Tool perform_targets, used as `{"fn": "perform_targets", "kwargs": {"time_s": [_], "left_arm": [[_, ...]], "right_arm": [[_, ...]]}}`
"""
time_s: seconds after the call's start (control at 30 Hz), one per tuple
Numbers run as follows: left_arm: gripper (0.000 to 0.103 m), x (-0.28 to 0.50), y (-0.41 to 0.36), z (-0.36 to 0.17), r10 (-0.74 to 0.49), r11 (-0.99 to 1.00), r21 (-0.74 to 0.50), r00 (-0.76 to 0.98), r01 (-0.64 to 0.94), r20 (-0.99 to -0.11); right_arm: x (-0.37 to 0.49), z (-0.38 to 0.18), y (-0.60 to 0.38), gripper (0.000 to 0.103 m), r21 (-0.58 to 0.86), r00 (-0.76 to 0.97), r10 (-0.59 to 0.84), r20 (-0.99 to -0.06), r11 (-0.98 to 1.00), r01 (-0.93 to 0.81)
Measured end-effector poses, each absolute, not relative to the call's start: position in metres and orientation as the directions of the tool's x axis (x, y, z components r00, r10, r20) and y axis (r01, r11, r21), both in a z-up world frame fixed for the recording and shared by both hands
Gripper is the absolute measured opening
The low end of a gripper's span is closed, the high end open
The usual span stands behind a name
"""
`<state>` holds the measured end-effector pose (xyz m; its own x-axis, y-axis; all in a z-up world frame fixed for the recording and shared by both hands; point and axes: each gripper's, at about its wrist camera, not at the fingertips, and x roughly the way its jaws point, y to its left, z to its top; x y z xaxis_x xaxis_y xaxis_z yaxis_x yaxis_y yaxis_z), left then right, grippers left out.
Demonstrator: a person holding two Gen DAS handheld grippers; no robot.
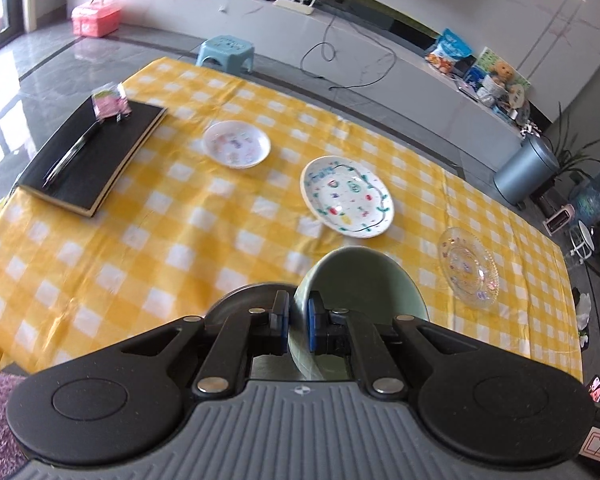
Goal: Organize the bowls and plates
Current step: 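Lift the pale green bowl with both grippers over the stacked steel bowls, then lower the green bowl into the steel bowls and open both grippers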
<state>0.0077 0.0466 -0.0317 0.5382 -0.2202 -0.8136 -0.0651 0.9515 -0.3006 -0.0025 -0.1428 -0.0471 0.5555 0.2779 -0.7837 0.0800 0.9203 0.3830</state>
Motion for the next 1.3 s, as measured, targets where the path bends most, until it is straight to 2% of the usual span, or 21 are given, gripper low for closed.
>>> {"fn": "perform_targets", "kwargs": {"time_s": [0.47,1.2,1.3], "left_arm": [[0.009,-0.004,0.078,-0.070,-0.228,0.944,-0.308,0.446,-0.116,-0.866],[0.008,-0.008,0.081,-0.079,-0.201,0.960,-0.267,0.452,-0.086,-0.869],[0.008,-0.008,0.082,-0.077,-0.209,0.958,-0.275,0.455,-0.084,-0.866]], "right_arm": [[-0.003,-0.080,-0.109,0.005,0.321,0.434,0.273,-0.859,0.946,0.039],[-0.003,-0.089,-0.092,0.005,0.241,0.432,0.216,-0.876,0.970,0.003],[-0.003,-0.089,-0.091,0.010,0.243,0.432,0.221,-0.875,0.970,-0.004]]}}
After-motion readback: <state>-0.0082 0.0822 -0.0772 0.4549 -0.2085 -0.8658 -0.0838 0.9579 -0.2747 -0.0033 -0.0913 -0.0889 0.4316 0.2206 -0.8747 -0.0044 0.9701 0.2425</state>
